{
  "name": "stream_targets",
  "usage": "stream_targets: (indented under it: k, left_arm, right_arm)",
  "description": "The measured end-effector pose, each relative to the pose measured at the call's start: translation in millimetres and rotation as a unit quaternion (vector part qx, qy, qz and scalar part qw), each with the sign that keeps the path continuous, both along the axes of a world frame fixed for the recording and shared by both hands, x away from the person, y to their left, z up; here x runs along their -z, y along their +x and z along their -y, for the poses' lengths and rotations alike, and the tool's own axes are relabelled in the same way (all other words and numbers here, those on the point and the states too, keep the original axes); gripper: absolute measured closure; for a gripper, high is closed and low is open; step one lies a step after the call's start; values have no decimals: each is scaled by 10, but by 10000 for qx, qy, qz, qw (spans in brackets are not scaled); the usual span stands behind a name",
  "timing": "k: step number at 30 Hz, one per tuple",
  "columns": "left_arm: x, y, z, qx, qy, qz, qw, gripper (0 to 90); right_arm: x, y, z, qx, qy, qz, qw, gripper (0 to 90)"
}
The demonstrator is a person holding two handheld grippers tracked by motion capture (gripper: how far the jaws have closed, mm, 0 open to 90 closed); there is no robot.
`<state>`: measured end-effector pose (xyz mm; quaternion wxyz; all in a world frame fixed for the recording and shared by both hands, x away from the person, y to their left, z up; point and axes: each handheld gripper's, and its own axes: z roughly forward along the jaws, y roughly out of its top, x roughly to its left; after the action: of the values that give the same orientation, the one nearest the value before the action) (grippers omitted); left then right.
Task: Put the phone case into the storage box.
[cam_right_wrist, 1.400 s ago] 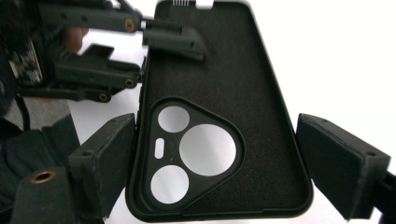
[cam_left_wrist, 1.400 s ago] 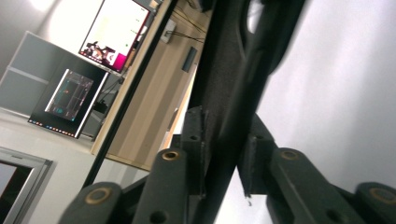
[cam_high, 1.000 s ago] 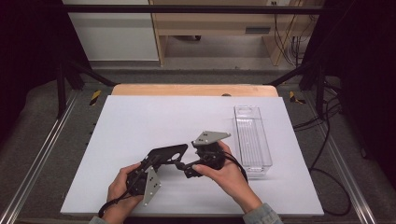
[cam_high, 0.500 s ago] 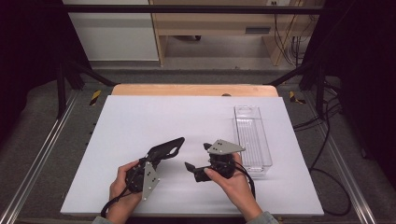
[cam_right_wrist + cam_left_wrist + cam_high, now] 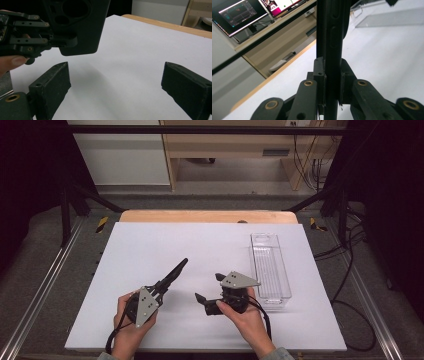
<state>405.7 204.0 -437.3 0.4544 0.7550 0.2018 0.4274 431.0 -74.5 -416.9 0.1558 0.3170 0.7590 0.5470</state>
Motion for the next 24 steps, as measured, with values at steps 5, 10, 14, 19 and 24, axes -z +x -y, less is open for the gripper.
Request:
stream_targets:
  k: [5,10,14,19,24]
  left_arm:
    - [-48,28,-77,54,-687,-267,9973,802]
    - [-57,48,-130,99,-1098,-464,9928,803]
    - [-58,49,-148,217,-1379,-625,9882,803]
    - [-45,70,-155,285,-1515,-679,9857,803]
    - [-36,71,-145,360,-1641,-851,9821,803]
  right_arm:
    - [-10,-19,-14,29,61,57,10000,81]
    - [-36,-27,26,107,201,58,9997,59]
    - [-42,-11,48,172,298,45,9994,48]
    - [-26,12,39,159,291,-49,9994,62]
    - [-18,17,33,157,326,-88,9993,56]
